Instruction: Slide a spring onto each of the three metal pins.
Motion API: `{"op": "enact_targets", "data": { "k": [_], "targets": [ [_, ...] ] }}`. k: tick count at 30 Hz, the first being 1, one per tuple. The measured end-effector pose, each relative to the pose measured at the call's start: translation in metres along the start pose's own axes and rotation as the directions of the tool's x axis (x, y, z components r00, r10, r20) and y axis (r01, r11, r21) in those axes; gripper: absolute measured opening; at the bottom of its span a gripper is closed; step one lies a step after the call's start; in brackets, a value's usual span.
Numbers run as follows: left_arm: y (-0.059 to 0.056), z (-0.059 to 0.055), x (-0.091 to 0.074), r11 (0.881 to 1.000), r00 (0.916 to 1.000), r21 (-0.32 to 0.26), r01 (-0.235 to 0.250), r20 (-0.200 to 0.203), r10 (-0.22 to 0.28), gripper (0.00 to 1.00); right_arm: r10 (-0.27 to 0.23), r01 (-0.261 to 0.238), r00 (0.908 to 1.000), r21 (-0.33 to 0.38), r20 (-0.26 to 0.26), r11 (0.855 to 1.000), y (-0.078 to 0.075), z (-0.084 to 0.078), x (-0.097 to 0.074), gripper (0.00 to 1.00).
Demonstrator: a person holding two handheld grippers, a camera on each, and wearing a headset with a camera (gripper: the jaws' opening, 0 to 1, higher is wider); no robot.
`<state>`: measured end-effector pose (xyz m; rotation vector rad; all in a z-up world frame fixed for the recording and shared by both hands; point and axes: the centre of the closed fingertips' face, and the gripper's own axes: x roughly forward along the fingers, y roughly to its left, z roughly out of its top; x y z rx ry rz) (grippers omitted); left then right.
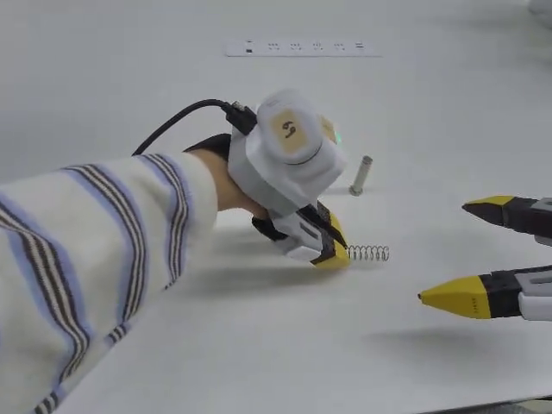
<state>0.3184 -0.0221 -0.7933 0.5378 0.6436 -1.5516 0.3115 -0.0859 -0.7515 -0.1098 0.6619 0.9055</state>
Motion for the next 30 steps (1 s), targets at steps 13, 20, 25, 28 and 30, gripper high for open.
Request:
{"op": "enact_targets", "data": {
  "k": [13,20,25,28,30],
  "targets": [
    [-0.009,0.001,-0.012,1.0,0.9999,-0.023,-0.012,0.004,0.012,0.02,0.052,-0.052,0.9987,-0.014,-0.004,0.999,0.009,0.003,0.002,0.85],
    [-0.013,-0.002,-0.014,1.0,0.9998,-0.013,-0.017,-0.011,0.017,0.02,0.105,-0.105,0.9944,-0.033,-0.009,0.994,0.019,0.007,0.01,0.72],
    [-0.018,-0.001,-0.016,1.0,0.9998,-0.008,-0.015,-0.012,0.015,0.02,0.155,-0.155,0.9877,-0.037,-0.021,0.987,0.031,0.007,0.018,0.62],
    [-0.018,0.003,-0.018,1.0,0.9999,-0.012,-0.016,-0.001,0.016,0.02,0.169,-0.17,0.9851,-0.047,-0.031,0.984,0.034,0.006,0.022,0.61],
    [-0.018,0.005,-0.02,1.0,0.9998,-0.023,-0.018,0.007,0.018,0.02,0.177,-0.179,0.9835,-0.05,-0.037,0.983,0.036,0.005,0.024,0.58]
  ]
}}
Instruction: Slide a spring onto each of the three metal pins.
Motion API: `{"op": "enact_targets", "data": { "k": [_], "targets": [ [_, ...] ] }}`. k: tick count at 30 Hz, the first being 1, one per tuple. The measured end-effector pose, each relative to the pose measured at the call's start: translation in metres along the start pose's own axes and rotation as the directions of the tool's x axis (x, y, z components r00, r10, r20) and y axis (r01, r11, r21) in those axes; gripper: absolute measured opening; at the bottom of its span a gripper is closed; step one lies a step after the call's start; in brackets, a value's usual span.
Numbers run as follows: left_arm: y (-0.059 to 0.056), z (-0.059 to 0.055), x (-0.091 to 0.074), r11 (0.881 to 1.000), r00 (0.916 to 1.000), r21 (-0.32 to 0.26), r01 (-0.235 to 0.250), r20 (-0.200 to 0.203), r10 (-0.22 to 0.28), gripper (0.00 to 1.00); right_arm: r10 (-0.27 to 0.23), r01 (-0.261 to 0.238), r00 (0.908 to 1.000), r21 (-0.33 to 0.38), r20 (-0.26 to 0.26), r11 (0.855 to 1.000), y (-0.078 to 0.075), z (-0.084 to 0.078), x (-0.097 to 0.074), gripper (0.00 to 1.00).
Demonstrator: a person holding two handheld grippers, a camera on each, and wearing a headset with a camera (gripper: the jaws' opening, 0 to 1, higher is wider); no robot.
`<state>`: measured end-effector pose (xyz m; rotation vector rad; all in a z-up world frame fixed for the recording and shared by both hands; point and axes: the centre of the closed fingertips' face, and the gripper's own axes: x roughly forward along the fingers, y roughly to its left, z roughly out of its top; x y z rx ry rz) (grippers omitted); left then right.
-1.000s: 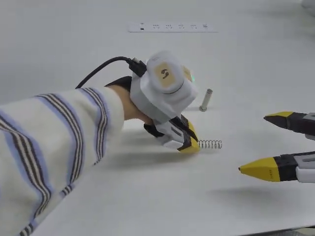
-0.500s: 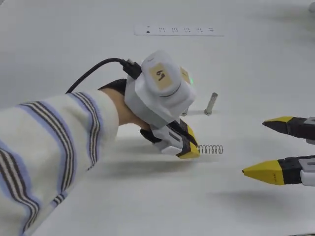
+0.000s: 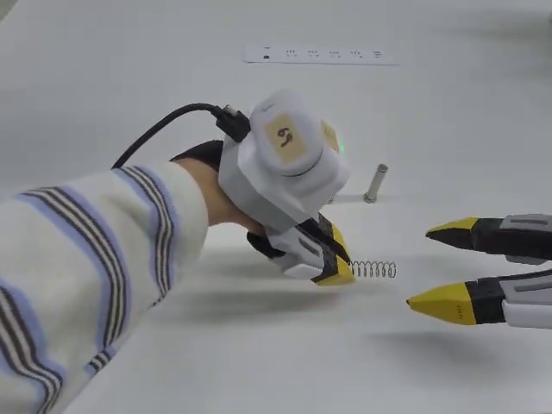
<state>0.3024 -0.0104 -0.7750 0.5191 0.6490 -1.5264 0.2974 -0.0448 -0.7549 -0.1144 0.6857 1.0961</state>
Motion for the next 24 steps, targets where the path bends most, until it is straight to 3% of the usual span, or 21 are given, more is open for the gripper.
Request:
{"op": "enact_targets", "data": {
  "k": [9,16,24],
  "targets": [
    [-0.003,0.001,-0.003,1.0,1.0,0.003,0.008,0.001,-0.008,0.02,0.059,-0.06,0.9979,-0.037,-0.024,0.997,0.011,-0.002,0.013,0.41],
    [-0.006,0.001,-0.004,1.0,0.9998,0.0,0.019,0.006,-0.019,0.02,0.069,-0.069,0.9973,-0.03,-0.025,0.997,0.012,-0.001,0.019,0.41],
    [-0.008,0.001,-0.006,0.999,0.9994,-0.012,0.03,0.015,-0.03,0.02,0.099,-0.1,0.9949,-0.026,-0.018,0.995,0.017,0.002,0.021,0.22]
  ]
}}
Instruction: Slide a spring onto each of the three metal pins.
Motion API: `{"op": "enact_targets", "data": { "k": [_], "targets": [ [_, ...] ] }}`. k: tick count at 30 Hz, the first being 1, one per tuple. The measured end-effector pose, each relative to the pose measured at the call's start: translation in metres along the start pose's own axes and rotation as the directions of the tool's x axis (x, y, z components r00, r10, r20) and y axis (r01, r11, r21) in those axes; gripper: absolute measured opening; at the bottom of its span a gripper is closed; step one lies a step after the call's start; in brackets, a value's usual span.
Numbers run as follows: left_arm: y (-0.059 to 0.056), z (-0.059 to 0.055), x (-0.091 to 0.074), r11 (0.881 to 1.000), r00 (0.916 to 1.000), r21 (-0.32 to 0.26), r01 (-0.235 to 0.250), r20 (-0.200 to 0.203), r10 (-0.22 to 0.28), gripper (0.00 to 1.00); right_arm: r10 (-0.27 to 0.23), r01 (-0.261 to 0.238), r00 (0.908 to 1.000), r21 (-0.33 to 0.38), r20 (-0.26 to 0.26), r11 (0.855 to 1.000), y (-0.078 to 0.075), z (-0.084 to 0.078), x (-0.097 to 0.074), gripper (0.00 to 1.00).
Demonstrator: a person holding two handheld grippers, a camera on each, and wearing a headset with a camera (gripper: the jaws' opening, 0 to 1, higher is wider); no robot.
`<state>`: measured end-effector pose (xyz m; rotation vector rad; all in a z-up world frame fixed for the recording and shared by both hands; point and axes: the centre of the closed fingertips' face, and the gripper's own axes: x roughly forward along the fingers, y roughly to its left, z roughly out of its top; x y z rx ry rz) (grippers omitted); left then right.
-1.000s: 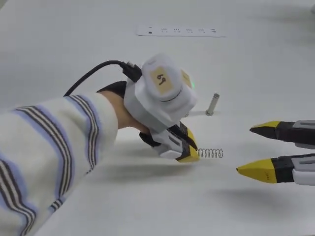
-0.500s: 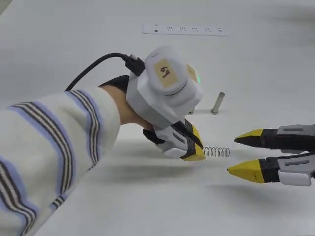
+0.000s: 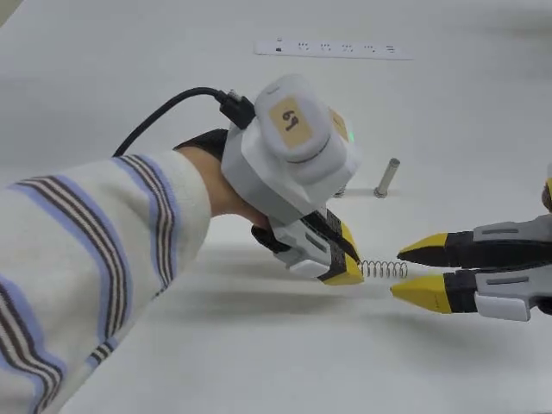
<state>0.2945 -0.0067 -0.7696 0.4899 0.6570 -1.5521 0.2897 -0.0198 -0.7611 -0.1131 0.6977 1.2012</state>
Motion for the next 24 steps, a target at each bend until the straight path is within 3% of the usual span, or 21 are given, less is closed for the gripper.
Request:
{"op": "enact_targets", "data": {
  "k": [4,5,18,24],
  "targets": [
    [-0.003,0.0,-0.001,1.0,0.9999,-0.009,0.014,0.008,-0.014,0.02,0.005,-0.005,1.0,-0.01,0.002,1.0,0.001,0.002,0.001,0.12],
    [-0.006,0.003,-0.002,1.0,0.9993,-0.017,0.026,0.028,-0.026,0.02,0.011,-0.011,0.9999,-0.017,0.0,1.0,0.003,0.003,0.001,0.11],
    [-0.006,0.0,-0.004,0.999,0.9984,-0.031,0.019,0.053,-0.018,0.02,0.039,-0.042,0.998,-0.063,-0.049,0.997,0.009,0.006,0.004,0.1],
    [-0.006,0.001,-0.006,0.999,0.9956,-0.043,0.022,0.092,-0.018,0.02,0.044,-0.052,0.9957,-0.1,-0.082,0.994,0.013,0.008,0.003,0.09]
  ]
}}
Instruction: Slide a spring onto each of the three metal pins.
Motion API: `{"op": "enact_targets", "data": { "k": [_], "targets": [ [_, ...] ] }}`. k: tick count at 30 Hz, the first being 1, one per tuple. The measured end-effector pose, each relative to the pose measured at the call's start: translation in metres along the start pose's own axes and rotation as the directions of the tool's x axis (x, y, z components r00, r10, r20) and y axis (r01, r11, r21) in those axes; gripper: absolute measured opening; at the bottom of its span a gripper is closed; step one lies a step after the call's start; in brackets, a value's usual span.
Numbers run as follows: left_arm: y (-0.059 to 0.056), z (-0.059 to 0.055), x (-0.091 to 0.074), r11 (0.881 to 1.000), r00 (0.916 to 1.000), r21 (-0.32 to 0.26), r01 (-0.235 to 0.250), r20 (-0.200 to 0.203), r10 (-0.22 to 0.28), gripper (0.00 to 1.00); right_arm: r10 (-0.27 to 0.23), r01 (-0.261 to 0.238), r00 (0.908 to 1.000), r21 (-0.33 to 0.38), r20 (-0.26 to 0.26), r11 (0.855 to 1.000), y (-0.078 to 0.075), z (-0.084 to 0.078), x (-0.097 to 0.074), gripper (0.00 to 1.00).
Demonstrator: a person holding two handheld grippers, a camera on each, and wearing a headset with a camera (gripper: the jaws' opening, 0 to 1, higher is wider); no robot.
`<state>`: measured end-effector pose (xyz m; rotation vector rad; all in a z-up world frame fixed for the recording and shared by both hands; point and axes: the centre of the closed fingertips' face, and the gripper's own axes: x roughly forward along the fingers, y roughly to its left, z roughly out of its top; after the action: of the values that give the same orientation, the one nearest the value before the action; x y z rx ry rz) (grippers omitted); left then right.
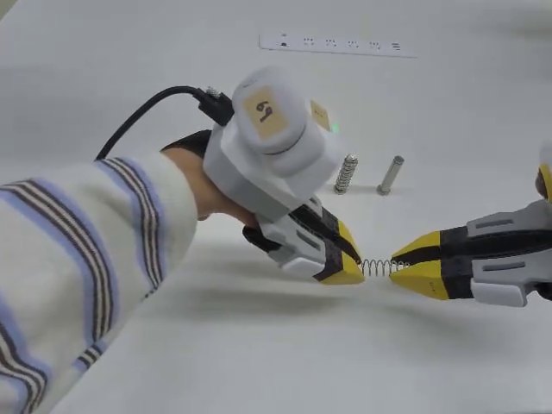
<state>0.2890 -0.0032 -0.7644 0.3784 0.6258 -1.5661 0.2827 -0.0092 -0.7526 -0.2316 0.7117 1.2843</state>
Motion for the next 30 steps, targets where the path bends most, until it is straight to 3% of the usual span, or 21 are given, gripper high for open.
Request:
{"op": "enact_targets", "data": {
  "k": [7,17,30],
  "targets": [
    [-0.002,0.003,-0.002,1.0,0.9988,-0.001,-0.006,0.049,0.006,0.02,0.0,-0.004,0.9973,-0.064,-0.074,0.998,0.002,0.005,-0.002,0.09],
    [0.002,0.01,-0.006,1.0,0.9918,-0.017,-0.02,0.126,0.022,0.02,-0.03,0.019,0.9889,-0.075,-0.146,0.997,-0.003,0.011,-0.007,0.08],
    [0.0,0.008,-0.003,0.999,0.9888,-0.03,-0.016,0.148,0.02,0.02,-0.003,-0.033,0.972,-0.152,-0.235,0.988,0.0,0.015,-0.007,0.08]
  ]
}}
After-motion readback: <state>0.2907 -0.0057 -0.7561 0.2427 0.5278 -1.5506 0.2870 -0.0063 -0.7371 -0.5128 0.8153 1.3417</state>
